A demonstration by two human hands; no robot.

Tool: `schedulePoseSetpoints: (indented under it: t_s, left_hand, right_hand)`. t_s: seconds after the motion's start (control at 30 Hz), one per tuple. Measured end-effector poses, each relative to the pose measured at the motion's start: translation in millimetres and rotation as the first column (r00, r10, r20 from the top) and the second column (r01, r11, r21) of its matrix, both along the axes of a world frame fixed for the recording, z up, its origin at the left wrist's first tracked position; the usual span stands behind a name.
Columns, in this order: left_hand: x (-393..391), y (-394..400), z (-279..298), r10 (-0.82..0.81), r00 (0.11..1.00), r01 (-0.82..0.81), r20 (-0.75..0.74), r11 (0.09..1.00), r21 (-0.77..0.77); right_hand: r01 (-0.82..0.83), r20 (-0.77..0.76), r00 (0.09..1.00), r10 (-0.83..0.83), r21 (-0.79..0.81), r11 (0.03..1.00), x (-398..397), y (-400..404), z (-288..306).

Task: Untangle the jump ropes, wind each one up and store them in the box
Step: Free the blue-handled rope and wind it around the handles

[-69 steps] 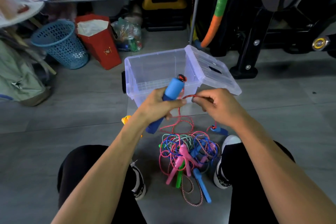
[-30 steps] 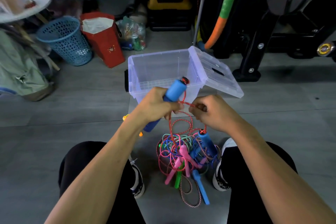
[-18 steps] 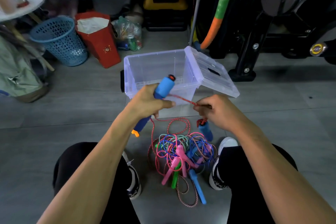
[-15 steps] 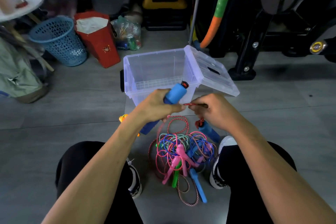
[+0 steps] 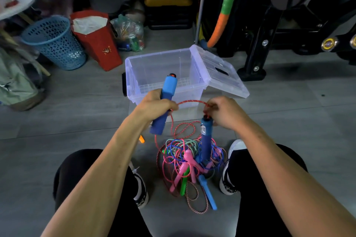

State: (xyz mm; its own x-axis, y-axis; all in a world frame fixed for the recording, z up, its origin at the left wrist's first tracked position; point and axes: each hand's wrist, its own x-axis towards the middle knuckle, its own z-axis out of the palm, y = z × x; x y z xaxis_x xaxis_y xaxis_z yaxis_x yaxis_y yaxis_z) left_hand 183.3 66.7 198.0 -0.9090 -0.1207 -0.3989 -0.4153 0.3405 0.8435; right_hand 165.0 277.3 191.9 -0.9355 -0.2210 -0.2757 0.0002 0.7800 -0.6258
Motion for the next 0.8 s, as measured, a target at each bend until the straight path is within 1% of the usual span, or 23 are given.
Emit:
schedulePoseSetpoints:
  t_s: [0.03,0.07,0.13,0.2,0.27,0.37,0.4,0.47,0.57,0.67,0.7,0.73,0.77,0.8]
  left_hand:
    - [0,-1,-1,-0.038,0.999,0.039,0.006,0.995,-0.089]
    - [-1,-2,-3,-0.065,0.998,0.063,-0.011,0.989,-0.137]
    - [0,-1,-4,-0.079,0.994,0.073,-0.069,0.993,-0.09]
    - [4,4,-3,-0.104,0.99,0.098,-0.1,0.993,-0.063]
    - [8,8,-3,-0.165,0.984,0.163,-0.073,0.986,-0.042]
    - [12,11,-5,-0.303,0.953,0.303,-0.015,0.953,-0.023]
    - [12,12,-6,-0.331,0.944,0.33,-0.019,0.943,-0.041]
    - [13,14,-7,-0.359,0.933,0.355,-0.035,0.932,-0.075]
    - [13,16,-7,-0.368,0.929,0.366,-0.04,0.929,-0.054]
    - [15,15,-7,-0.412,0.911,0.407,-0.009,0.904,-0.127]
    - [16,15,-7,-0.435,0.901,0.425,-0.014,0.887,-0.182]
    - [17,15,-7,-0.447,0.894,0.426,-0.036,0.872,-0.24]
    - [18,15,-5,-0.446,0.892,0.408,-0.069,0.863,-0.296]
    - [17,15,-4,-0.435,0.895,0.381,-0.103,0.862,-0.335]
  right_hand:
    - [0.091,0.066,0.994,-0.085,-0.098,0.991,-1,-1,0]
    - [0.193,0.149,0.975,-0.166,-0.194,0.962,-2,-3,1]
    - [0.368,0.288,0.917,-0.277,-0.335,0.868,-4,-5,3]
    - [0.462,0.367,0.874,-0.319,-0.424,0.779,-4,-6,6]
    - [0.546,0.449,0.827,-0.338,-0.496,0.676,-4,-8,9]
    - [0.7,0.594,0.71,-0.378,-0.539,0.469,-5,-10,10]
    - [0.731,0.622,0.68,-0.388,-0.537,0.42,-5,-10,11]
    - [0.77,0.657,0.638,-0.401,-0.531,0.353,-5,-9,11]
    - [0.794,0.683,0.609,-0.404,-0.525,0.307,-4,-8,10]
    - [0.803,0.693,0.596,-0.405,-0.526,0.281,-4,-9,10]
    - [0.798,0.681,0.603,-0.416,-0.525,0.296,-4,-10,10]
    - [0.787,0.652,0.617,-0.441,-0.517,0.336,-4,-10,10]
    - [0.764,0.593,0.645,-0.482,-0.504,0.403,-4,-10,9]
    - [0.725,0.499,0.688,-0.526,-0.475,0.498,-5,-9,7]
